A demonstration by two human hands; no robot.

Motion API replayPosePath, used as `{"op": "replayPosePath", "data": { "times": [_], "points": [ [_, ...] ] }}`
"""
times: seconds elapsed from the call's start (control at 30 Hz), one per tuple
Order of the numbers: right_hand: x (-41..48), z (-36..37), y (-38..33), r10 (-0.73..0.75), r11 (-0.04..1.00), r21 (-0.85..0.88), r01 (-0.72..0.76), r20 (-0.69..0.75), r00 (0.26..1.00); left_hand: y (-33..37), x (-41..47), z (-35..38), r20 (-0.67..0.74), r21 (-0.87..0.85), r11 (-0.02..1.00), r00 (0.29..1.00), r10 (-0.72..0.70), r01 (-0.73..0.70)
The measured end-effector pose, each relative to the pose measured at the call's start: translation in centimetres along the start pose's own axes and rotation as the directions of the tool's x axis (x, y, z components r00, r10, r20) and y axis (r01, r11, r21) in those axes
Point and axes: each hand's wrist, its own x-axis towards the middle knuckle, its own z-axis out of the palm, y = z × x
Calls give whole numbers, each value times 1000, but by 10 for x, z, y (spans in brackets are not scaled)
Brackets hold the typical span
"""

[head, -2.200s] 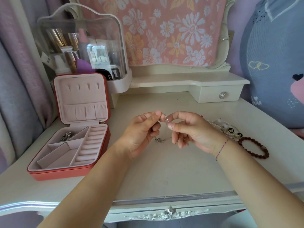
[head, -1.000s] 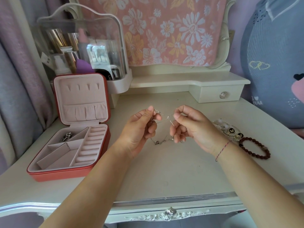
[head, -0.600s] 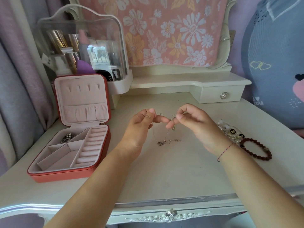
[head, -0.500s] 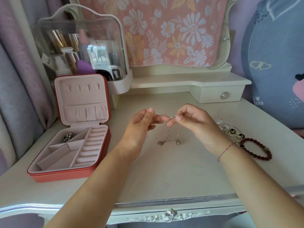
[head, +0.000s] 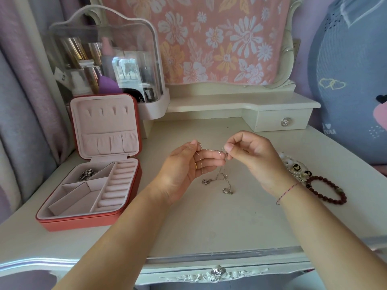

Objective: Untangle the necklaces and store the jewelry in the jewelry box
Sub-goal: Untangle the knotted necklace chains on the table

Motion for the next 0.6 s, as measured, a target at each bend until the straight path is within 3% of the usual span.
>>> {"op": "replayPosePath", "data": {
  "times": [0.1, 0.23, 0.3, 0.6],
  "points": [
    [1, 0, 0, 60, 998, 30, -60, -22, 998, 1, -1, 0, 16, -21, 1000, 1000, 2, -1],
    [2, 4, 1, 170, 943, 274, -189, 92, 981, 1, -1, 1, 36, 9, 1000, 999, 11, -11],
    [1, 7, -1, 205, 925, 302, -232, 118, 972, 0, 0, 0, 43, 38, 999, 999, 20, -22],
    [0, 5, -6, 185, 903, 365, -227, 148, 972, -2, 2, -1, -25, 30, 997, 997, 74, -73]
  ]
}}
